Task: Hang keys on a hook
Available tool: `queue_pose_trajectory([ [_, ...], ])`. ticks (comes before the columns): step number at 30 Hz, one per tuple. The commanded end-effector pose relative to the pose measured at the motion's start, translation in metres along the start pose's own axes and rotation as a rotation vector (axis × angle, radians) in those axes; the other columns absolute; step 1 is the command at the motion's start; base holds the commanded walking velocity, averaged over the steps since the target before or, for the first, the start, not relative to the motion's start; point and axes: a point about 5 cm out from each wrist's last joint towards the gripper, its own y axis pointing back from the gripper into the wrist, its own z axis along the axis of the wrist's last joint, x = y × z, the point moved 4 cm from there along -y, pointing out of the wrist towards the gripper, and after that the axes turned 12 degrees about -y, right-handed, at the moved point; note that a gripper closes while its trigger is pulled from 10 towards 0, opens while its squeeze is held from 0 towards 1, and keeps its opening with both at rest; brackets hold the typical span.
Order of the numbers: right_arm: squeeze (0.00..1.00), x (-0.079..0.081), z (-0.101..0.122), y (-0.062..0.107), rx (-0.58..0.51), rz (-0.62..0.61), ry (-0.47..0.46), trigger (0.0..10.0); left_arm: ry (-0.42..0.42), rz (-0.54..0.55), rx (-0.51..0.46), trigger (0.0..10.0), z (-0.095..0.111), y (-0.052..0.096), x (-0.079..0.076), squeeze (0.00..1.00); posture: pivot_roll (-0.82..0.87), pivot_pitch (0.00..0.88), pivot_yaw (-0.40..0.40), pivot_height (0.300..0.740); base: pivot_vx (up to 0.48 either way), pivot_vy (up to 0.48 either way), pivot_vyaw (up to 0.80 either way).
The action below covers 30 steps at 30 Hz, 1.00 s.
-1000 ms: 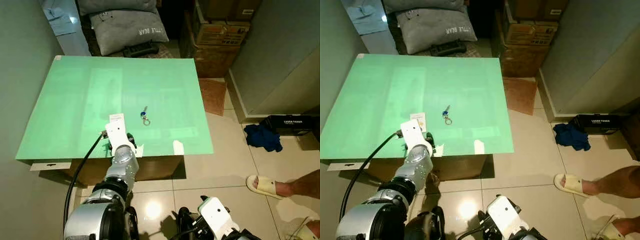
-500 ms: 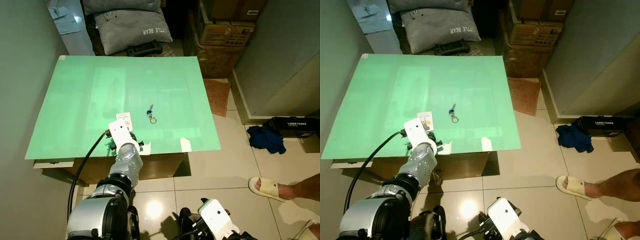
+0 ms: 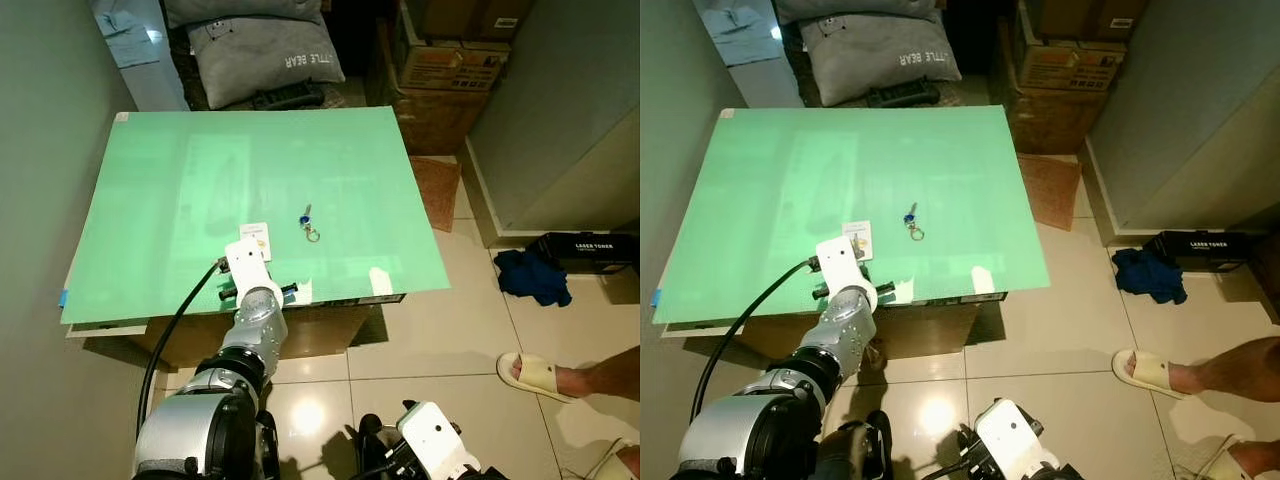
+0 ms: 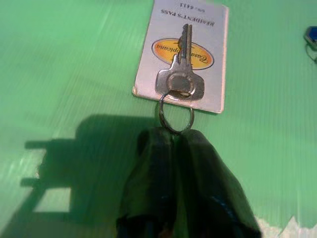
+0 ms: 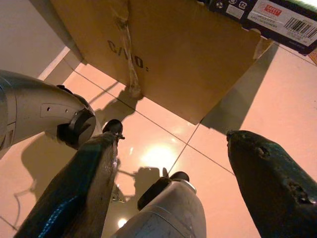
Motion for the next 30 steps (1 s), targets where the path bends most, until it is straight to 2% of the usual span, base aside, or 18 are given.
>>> queue_pose_trajectory([
  [1, 0.00, 0.001, -0.002, 0.004, 0.012, -0.002, -0.001, 10.0, -0.039, -0.038, -0.023, 0.0, 0.000, 0.002, -0.008, 0.00, -0.28, 0.274, -0.014, 0.740, 0.000, 0.000, 0.00],
  [2, 0.00, 0.001, -0.002, 0.004, 0.012, -0.002, -0.001, 10.0, -0.039, -0.038, -0.023, 0.0, 0.000, 0.002, -0.008, 0.00, -0.28, 0.274, -0.014, 0.740, 0.000, 0.000, 0.00],
  [5, 0.00, -0.001, -0.001, 0.003, 0.010, -0.006, -0.002, 10.0, -0.088, -0.025, -0.140, 0.0, 0.019, 0.003, -0.006, 0.00, -0.27, 0.277, -0.013, 0.740, 0.000, 0.000, 0.00],
  [10, 0.00, 0.000, -0.002, 0.002, 0.010, -0.002, -0.004, 10.0, -0.096, -0.020, -0.285, 0.0, 0.040, 0.006, 0.004, 0.00, -0.25, 0.276, -0.015, 0.740, 0.000, 0.000, 0.00],
  [14, 0.00, 0.000, -0.002, 0.002, 0.010, 0.000, -0.003, 10.0, -0.097, -0.024, -0.308, 0.0, 0.042, 0.007, 0.009, 0.00, -0.25, 0.275, -0.019, 0.740, 0.000, 0.000, 0.00],
  [18, 0.00, -0.001, -0.002, 0.001, 0.010, 0.005, 0.001, 10.0, -0.149, -0.003, -0.266, 0.0, 0.034, 0.004, 0.012, 0.00, -0.25, 0.271, -0.026, 0.740, 0.000, 0.000, 0.00],
  [19, 0.00, -0.001, -0.002, 0.001, 0.011, 0.006, 0.002, 10.0, -0.149, 0.006, -0.265, 3.0, 0.034, 0.005, 0.012, 0.00, -0.25, 0.271, -0.026, 0.740, 0.000, 0.000, 0.00],
  [20, 0.00, -0.001, -0.002, 0.001, 0.012, 0.007, 0.003, 10.0, -0.136, -0.001, -0.262, 10.0, 0.033, 0.005, 0.010, 0.00, -0.25, 0.268, -0.029, 0.740, 0.000, 0.000, 0.00],
  [21, 0.00, -0.001, -0.002, 0.001, 0.012, 0.007, 0.003, 10.0, -0.136, -0.001, -0.262, 10.0, 0.033, 0.005, 0.010, 0.00, -0.25, 0.268, -0.029, 0.740, 0.000, 0.000, 0.00],
  [22, 0.00, -0.001, -0.003, 0.001, 0.014, 0.010, 0.005, 10.0, -0.106, 0.004, -0.234, 10.0, 0.028, 0.006, 0.007, 1.00, -0.25, 0.265, -0.032, 0.740, 0.000, 0.000, 0.00],
  [23, 0.00, -0.001, -0.003, 0.001, 0.014, 0.010, 0.005, 10.0, -0.106, 0.004, -0.234, 10.0, 0.028, 0.006, 0.007, 1.00, -0.25, 0.265, -0.032, 0.740, 0.000, 0.000, 0.00],
  [27, 0.00, -0.001, -0.002, 0.001, 0.015, 0.016, 0.012, 10.0, -0.007, -0.008, -0.118, 10.0, 0.008, 0.008, -0.004, 1.00, -0.25, 0.260, -0.035, 0.740, 0.000, 0.000, 0.00],
  [29, 0.00, -0.001, -0.002, 0.001, 0.015, 0.016, 0.013, 10.0, 0.005, -0.011, -0.104, 10.0, 0.006, 0.009, -0.006, 1.00, -0.25, 0.260, -0.035, 0.740, 0.000, 0.000, 0.00],
  [30, 0.00, -0.001, -0.002, 0.001, 0.016, 0.016, 0.016, 10.0, 0.038, -0.020, -0.083, 10.0, 0.002, 0.010, -0.010, 1.00, -0.26, 0.255, -0.036, 0.740, 0.000, 0.000, 0.00],
])
